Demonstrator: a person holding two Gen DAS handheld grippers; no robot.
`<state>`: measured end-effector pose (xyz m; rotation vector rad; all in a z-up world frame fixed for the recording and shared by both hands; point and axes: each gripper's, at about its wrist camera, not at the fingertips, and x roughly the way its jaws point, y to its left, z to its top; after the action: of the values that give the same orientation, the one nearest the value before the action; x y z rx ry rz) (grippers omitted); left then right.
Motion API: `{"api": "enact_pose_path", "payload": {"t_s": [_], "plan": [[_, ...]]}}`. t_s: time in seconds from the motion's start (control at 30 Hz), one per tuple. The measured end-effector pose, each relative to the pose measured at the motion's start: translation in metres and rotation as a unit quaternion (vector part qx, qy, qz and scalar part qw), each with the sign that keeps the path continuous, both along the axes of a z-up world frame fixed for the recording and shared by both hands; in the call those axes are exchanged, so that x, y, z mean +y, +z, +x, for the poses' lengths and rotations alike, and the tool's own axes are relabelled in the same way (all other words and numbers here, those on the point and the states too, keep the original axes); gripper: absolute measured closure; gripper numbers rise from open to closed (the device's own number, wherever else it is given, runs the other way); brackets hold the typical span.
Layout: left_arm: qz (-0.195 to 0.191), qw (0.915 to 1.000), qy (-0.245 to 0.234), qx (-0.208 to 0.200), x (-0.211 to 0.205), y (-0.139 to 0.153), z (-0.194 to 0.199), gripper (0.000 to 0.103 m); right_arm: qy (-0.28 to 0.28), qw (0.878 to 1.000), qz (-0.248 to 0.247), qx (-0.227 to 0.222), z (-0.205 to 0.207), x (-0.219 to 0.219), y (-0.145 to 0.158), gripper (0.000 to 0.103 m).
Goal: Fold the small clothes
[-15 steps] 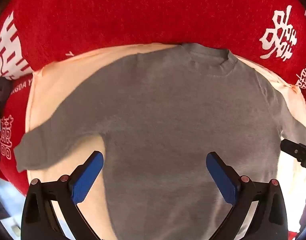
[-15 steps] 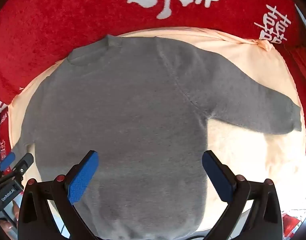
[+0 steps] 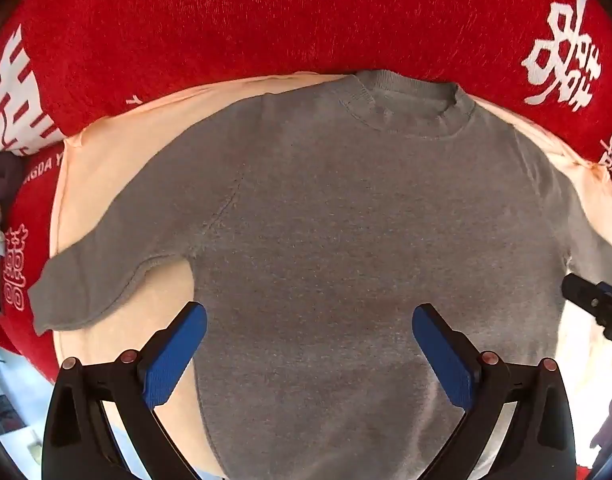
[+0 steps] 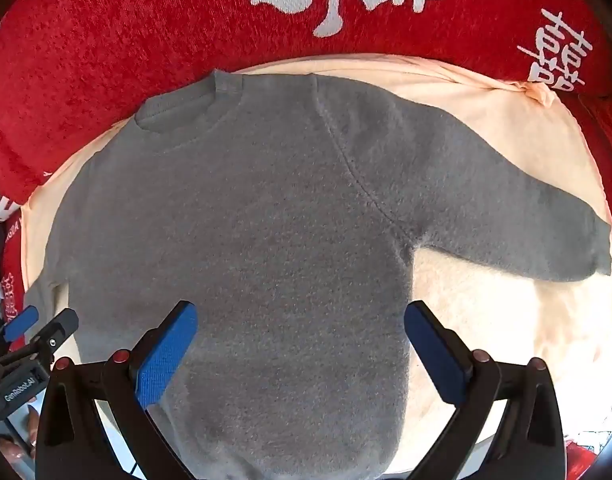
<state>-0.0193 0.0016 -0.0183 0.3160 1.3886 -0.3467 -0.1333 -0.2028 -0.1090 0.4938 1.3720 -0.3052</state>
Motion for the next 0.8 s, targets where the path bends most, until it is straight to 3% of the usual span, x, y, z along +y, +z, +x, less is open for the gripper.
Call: {"api": "enact_pose_path", "payload": {"t_s": [0.33,0.8], "plan": [[0.007,1.0,-0.006,0.001,0.006,0.0,0.005,0.0,-0.002,1.0,-0.007,0.017,0.005,0.002,-0.003,0.0],[0.009,0.999,0.036,0.025,-0.002,0.003,0.008,0.0,0.033,0.999,-0.033,0.024,0.013,0.02,-0.005,0.0]]}}
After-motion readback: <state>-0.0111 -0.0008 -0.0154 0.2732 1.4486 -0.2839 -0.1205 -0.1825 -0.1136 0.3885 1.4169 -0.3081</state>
